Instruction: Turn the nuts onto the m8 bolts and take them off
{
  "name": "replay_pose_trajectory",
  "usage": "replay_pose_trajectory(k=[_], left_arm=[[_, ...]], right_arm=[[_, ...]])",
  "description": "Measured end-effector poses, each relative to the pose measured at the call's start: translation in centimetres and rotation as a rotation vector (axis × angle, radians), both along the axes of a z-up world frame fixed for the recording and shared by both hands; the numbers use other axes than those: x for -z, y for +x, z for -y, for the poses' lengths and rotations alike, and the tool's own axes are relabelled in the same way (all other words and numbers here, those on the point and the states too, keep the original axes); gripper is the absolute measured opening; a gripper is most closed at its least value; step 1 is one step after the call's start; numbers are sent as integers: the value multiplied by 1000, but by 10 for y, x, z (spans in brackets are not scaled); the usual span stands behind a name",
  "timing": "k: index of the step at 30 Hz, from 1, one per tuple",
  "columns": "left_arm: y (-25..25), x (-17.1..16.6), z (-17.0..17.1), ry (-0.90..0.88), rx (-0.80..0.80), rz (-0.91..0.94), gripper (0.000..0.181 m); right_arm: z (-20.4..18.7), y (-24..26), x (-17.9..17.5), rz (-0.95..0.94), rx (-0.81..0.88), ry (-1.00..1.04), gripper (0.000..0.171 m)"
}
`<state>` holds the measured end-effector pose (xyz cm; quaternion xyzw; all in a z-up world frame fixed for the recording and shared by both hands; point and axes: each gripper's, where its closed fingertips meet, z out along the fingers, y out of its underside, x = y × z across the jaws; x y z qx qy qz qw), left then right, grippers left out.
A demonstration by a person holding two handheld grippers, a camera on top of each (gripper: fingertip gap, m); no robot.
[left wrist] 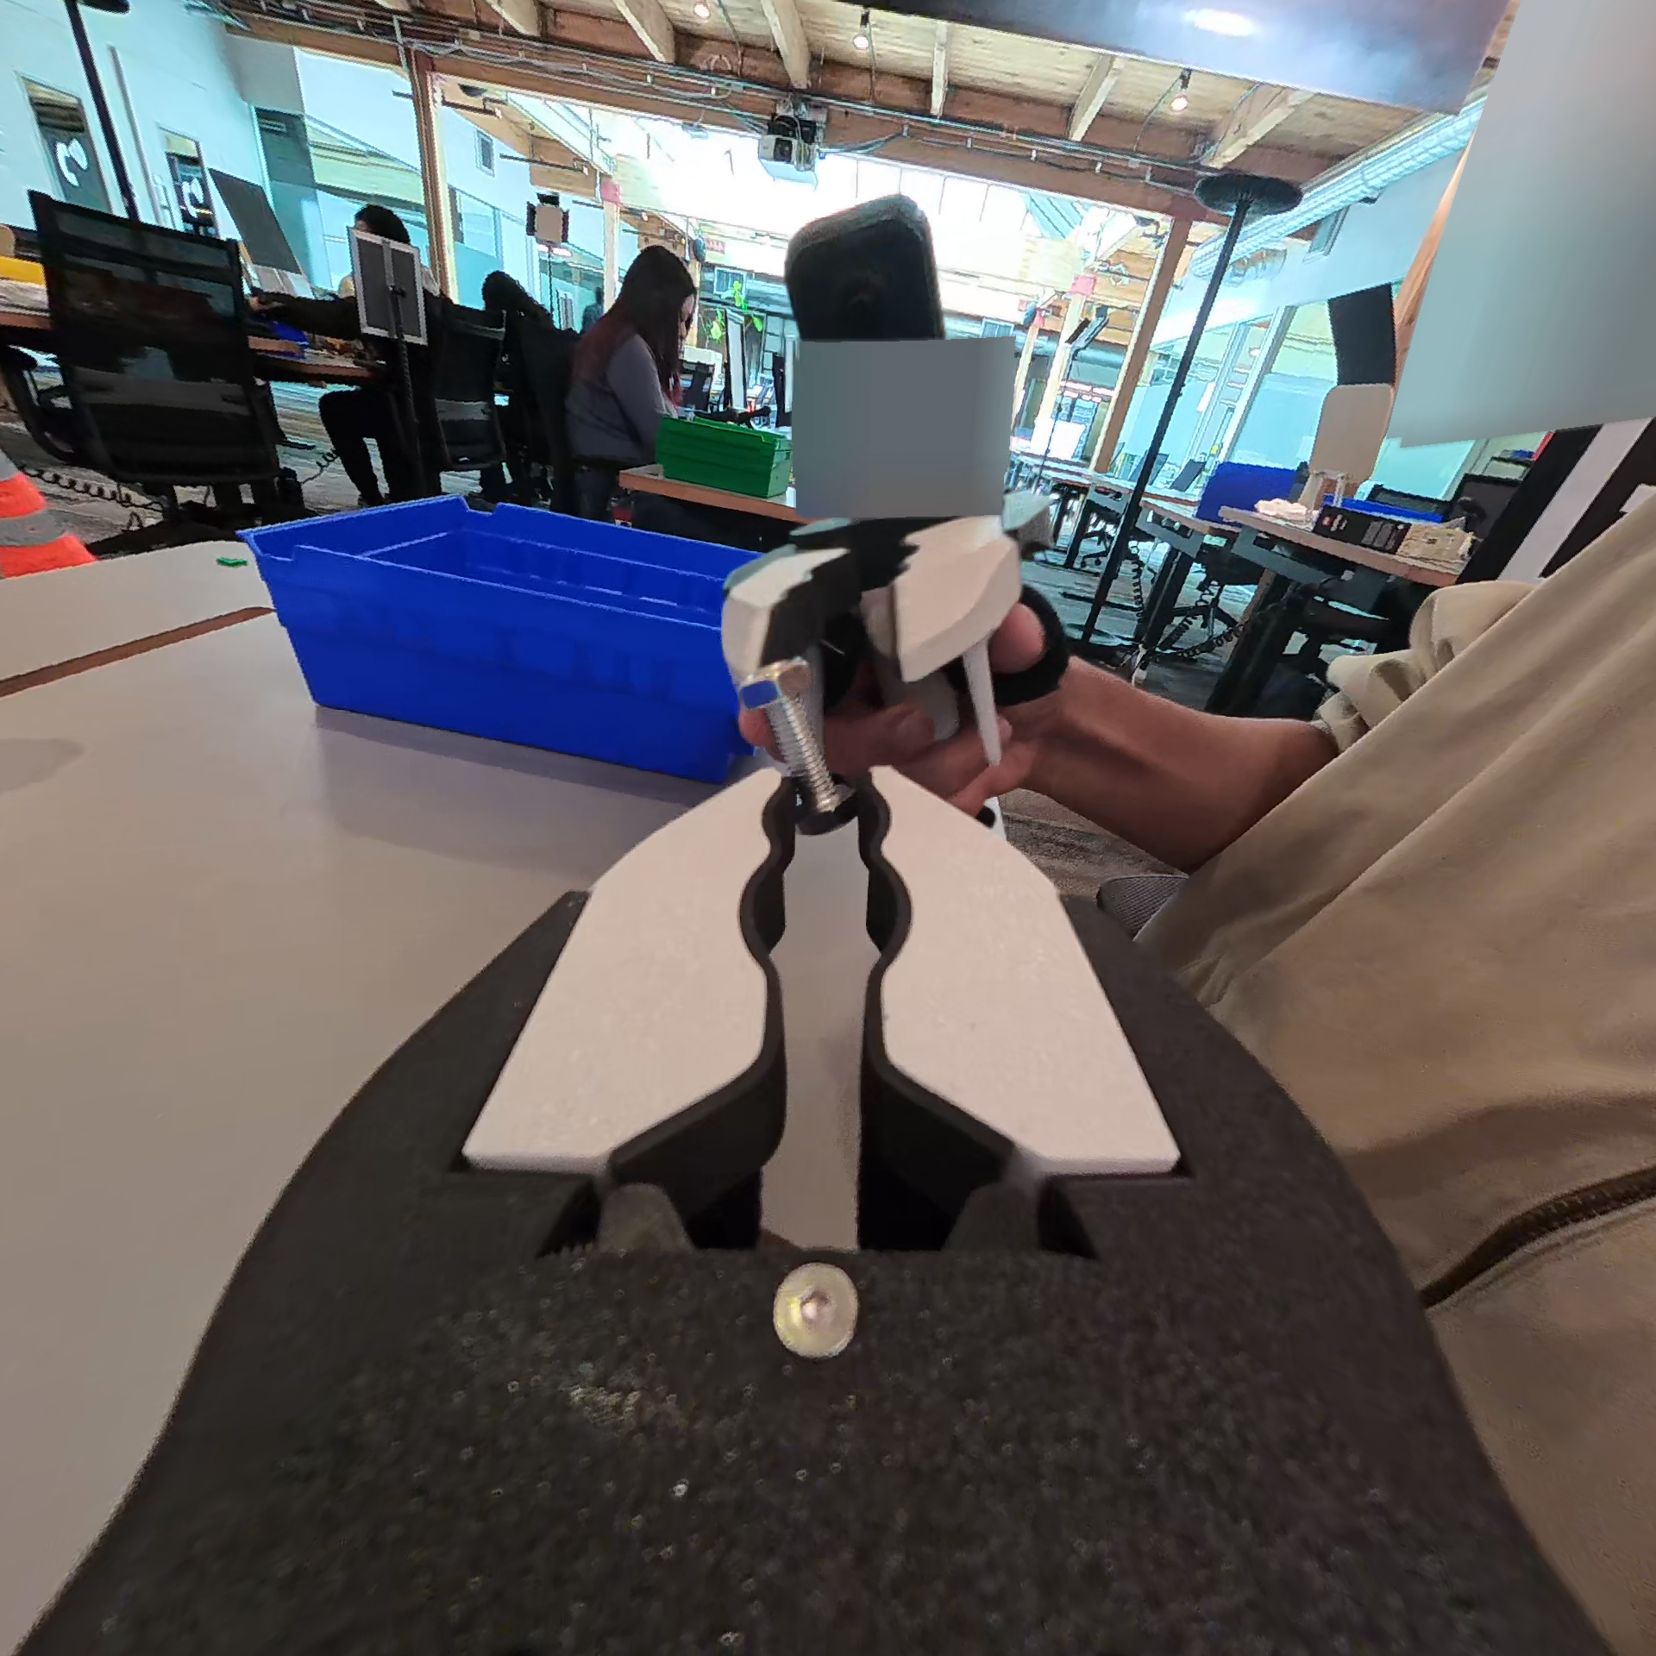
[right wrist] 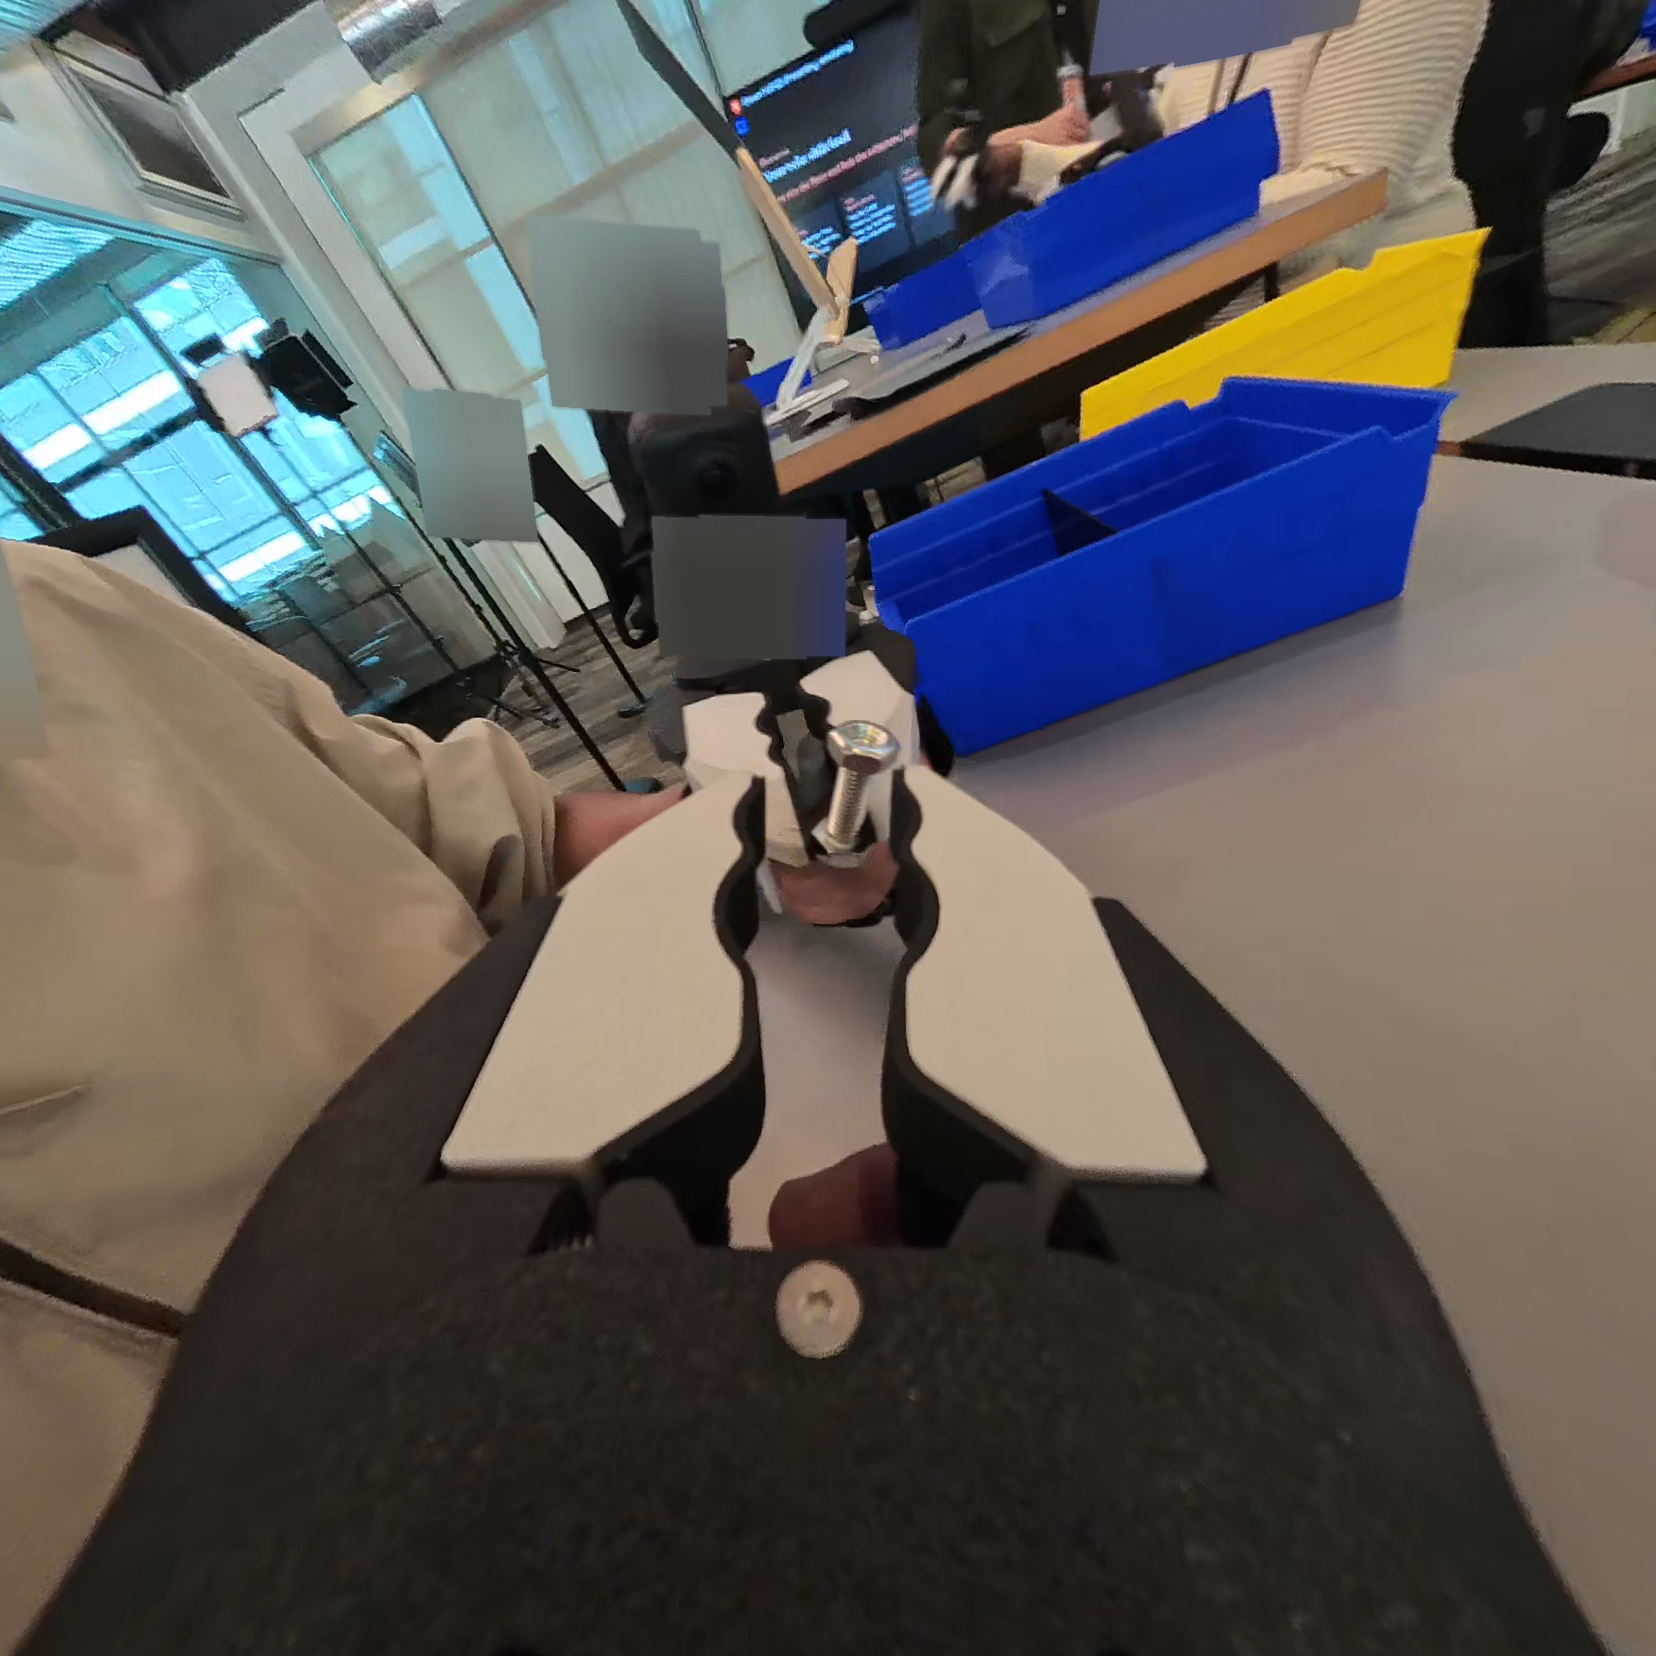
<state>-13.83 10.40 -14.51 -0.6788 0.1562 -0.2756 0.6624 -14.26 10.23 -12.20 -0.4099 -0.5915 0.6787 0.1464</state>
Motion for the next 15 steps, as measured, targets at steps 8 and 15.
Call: replay_pose_trajectory(k=[8,15], left_arm=[[-6,1,0,-2,-17,-7,13],[-6,0,1,1,-27,-34,13]], right_arm=[[3,3,-6,-22,10,36,23],[18,6,-16,-53,-53,18,21]])
